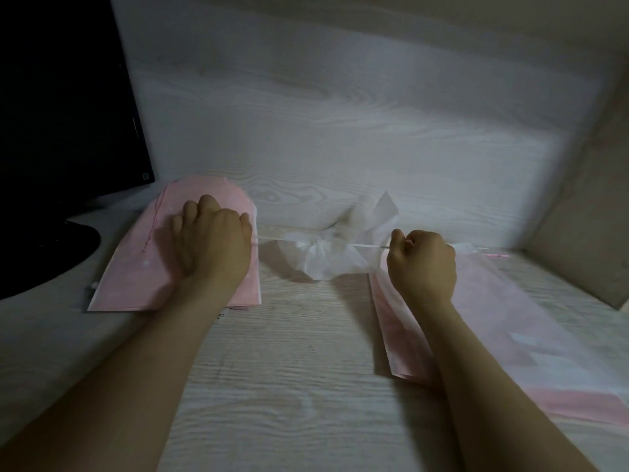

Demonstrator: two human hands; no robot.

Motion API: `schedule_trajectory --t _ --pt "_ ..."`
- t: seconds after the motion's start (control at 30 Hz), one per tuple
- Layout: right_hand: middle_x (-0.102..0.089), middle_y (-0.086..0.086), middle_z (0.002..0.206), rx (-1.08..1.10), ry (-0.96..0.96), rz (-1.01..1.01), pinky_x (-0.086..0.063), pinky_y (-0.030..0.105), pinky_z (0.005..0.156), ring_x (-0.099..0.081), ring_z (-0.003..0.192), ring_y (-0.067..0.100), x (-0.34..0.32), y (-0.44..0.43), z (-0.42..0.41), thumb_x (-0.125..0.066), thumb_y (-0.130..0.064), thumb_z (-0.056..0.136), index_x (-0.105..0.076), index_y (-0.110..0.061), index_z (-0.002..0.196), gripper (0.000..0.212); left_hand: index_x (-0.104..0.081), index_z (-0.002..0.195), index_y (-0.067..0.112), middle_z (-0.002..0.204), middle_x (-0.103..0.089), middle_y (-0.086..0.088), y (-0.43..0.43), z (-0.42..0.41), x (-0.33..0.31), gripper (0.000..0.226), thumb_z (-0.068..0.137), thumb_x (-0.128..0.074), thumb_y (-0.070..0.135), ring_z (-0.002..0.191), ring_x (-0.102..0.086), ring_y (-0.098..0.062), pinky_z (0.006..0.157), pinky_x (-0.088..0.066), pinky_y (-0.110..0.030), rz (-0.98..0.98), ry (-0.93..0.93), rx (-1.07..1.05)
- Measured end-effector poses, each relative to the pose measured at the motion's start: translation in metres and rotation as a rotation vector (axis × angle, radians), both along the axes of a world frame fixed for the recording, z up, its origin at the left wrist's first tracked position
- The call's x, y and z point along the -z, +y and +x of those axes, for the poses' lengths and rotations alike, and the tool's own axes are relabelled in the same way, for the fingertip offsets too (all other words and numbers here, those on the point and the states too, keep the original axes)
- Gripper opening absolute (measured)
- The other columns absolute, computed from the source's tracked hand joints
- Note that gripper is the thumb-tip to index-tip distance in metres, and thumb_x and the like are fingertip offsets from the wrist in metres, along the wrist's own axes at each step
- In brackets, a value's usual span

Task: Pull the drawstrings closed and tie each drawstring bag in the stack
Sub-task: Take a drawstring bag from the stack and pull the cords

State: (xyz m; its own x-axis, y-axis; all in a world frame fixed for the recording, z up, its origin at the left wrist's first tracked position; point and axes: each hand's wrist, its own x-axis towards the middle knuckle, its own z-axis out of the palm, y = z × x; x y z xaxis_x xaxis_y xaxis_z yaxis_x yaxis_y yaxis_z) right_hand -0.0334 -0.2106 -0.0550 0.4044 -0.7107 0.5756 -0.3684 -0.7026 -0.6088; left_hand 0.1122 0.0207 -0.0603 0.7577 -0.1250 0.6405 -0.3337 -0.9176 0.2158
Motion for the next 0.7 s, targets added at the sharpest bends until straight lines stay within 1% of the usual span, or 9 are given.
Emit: schedule_trajectory --t 0.1,0.2,0.27,0.37,0.43,0.5,0.53,0.63,0.7 --pt "-0.039 0.0 0.053 0.03 0.086 -0.203 -0.033 0.036 0.06 -0.042 0.055 0.032 0.005 -0.005 -0.004 -0.05 -0.027 0.102 -0.033 -0.016 0.056 0.051 -0.078 0.099 0.008 0.11 -0.059 -0.018 -0.002 -0.002 0.003 0.052 0.111 -0.039 0.041 0.11 -0.048 -0.04 0.093 -0.032 -0.048 -0.001 -0.016 0.065" --pt "-0.041 -0.002 0.054 0.0 0.151 -0.25 -0.033 0.04 0.066 -0.044 0.059 0.033 0.011 -0.012 -0.007 -0.043 -0.025 0.104 -0.04 -0.015 0.06 0.045 -0.071 0.092 0.008 0.106 -0.055 -0.02 0.0 -0.004 0.005 0.054 0.11 -0.029 0.036 0.105 -0.046 -0.039 0.094 -0.033 -0.049 -0.034 0.047 0.155" --pt "-0.046 -0.002 0.06 -0.017 0.136 -0.176 -0.035 0.043 0.072 -0.046 0.067 0.034 0.01 -0.01 -0.006 -0.037 -0.028 0.105 -0.048 -0.012 0.078 0.033 -0.06 0.081 0.009 0.098 -0.05 -0.017 0.002 -0.007 0.002 0.049 0.1 -0.023 0.035 0.097 -0.044 -0.036 0.093 -0.035 -0.049 -0.096 0.084 0.213" --pt "-0.05 -0.003 0.06 -0.046 -0.054 -0.153 -0.035 0.044 0.077 -0.046 0.066 0.032 0.005 0.002 -0.006 -0.04 -0.029 0.101 -0.041 -0.017 0.105 0.013 -0.053 0.074 0.01 0.091 -0.045 -0.011 0.001 -0.009 0.002 0.043 0.086 -0.023 0.039 0.091 -0.04 -0.03 0.085 -0.036 -0.045 -0.106 0.099 0.341" --pt "-0.059 0.001 0.078 -0.022 -0.108 -0.259 -0.033 0.042 0.081 -0.052 0.077 0.031 0.001 0.007 -0.006 -0.042 -0.03 0.094 -0.044 -0.021 0.112 0.02 -0.057 0.078 0.011 0.096 -0.046 -0.009 0.0 -0.008 0.003 0.04 0.088 -0.028 0.037 0.095 -0.036 -0.027 0.085 -0.035 -0.044 -0.075 0.096 0.367" --pt "-0.053 0.006 0.105 0.016 -0.19 -0.326 -0.032 0.041 0.082 -0.048 0.092 0.03 -0.005 0.012 -0.007 -0.047 -0.028 0.088 -0.051 -0.021 0.116 0.029 -0.062 0.087 0.012 0.104 -0.047 -0.009 0.0 -0.006 0.007 0.032 0.094 -0.039 0.032 0.099 -0.034 -0.027 0.086 -0.032 -0.042 -0.049 0.064 0.366" --pt "-0.048 0.009 0.11 0.031 -0.242 -0.354 -0.032 0.041 0.082 -0.045 0.095 0.03 -0.009 0.016 -0.009 -0.05 -0.023 0.086 -0.053 -0.02 0.117 0.032 -0.063 0.092 0.011 0.108 -0.047 -0.01 -0.001 -0.004 0.01 0.024 0.097 -0.046 0.027 0.101 -0.035 -0.029 0.085 -0.03 -0.041 -0.031 0.037 0.374" --pt "-0.051 0.009 0.11 -0.071 -0.321 -0.483 -0.035 0.041 0.082 -0.047 0.096 0.027 -0.018 0.025 -0.014 -0.054 -0.013 0.081 -0.061 -0.017 0.113 0.033 -0.062 0.095 0.012 0.112 -0.044 -0.012 -0.004 0.002 0.015 0.005 0.097 -0.058 0.012 0.103 -0.037 -0.031 0.088 -0.037 -0.046 -0.033 -0.056 0.462" --pt "-0.059 0.001 0.094 -0.347 -0.224 -0.523 -0.044 0.043 0.079 -0.056 0.086 0.024 -0.017 0.028 -0.011 -0.055 -0.018 0.083 -0.067 -0.02 0.098 0.02 -0.067 0.093 0.015 0.114 -0.043 -0.012 -0.007 0.005 0.016 0.007 0.095 -0.066 0.009 0.104 -0.034 -0.028 0.092 -0.041 -0.048 -0.076 -0.108 0.503"
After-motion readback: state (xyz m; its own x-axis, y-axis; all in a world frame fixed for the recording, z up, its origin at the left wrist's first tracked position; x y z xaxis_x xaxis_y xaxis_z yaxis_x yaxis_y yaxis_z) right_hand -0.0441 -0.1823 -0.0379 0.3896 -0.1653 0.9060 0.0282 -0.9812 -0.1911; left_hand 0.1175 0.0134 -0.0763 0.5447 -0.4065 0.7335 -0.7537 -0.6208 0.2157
